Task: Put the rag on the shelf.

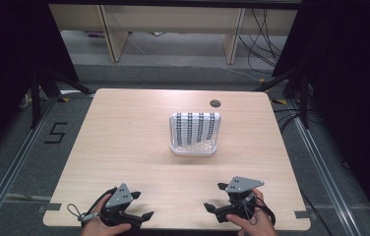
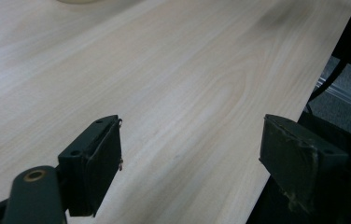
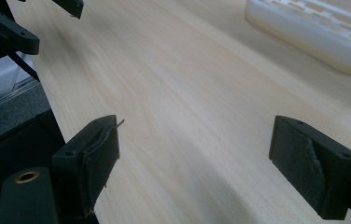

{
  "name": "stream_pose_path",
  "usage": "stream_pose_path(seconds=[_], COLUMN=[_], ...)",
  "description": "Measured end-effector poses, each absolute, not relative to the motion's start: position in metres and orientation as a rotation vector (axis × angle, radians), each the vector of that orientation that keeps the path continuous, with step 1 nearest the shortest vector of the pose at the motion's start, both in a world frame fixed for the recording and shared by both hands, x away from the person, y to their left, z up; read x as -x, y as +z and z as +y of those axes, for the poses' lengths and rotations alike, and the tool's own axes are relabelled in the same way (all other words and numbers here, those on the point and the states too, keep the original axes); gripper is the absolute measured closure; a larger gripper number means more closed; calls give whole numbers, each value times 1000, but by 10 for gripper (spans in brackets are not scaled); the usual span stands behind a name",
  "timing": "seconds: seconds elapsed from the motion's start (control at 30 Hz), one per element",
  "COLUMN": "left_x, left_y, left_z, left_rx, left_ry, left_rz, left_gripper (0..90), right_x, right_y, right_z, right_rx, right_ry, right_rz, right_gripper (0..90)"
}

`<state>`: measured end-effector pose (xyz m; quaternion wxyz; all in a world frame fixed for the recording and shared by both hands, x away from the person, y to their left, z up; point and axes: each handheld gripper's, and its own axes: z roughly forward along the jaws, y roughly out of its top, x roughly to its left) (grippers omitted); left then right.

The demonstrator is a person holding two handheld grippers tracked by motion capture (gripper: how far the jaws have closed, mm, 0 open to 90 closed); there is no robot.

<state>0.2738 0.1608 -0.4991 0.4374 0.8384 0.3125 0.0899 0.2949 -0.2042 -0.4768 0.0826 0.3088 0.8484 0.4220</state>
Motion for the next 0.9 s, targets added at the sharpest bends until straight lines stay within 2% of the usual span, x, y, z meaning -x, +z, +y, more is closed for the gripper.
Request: stream_pose_path(seconds=[0.23, 0.67, 0.9], left_x=[-273, -275, -280], left_y=[-501, -505, -506], left_z=[158, 158, 164], left_rx=[-2117, -2100, -2139], left_ry=[229, 215, 254], left_rz=[754, 776, 782], left_gripper=[202, 202, 202], right_x=[-291, -292, -294], right_y=[-489, -490, -491], right_z=[-201, -201, -204], right_rx=[-892, -868, -899], right_ry=[1174, 1172, 1164], right_rz=[2586, 2594, 2584], right_gripper=[179, 179, 178])
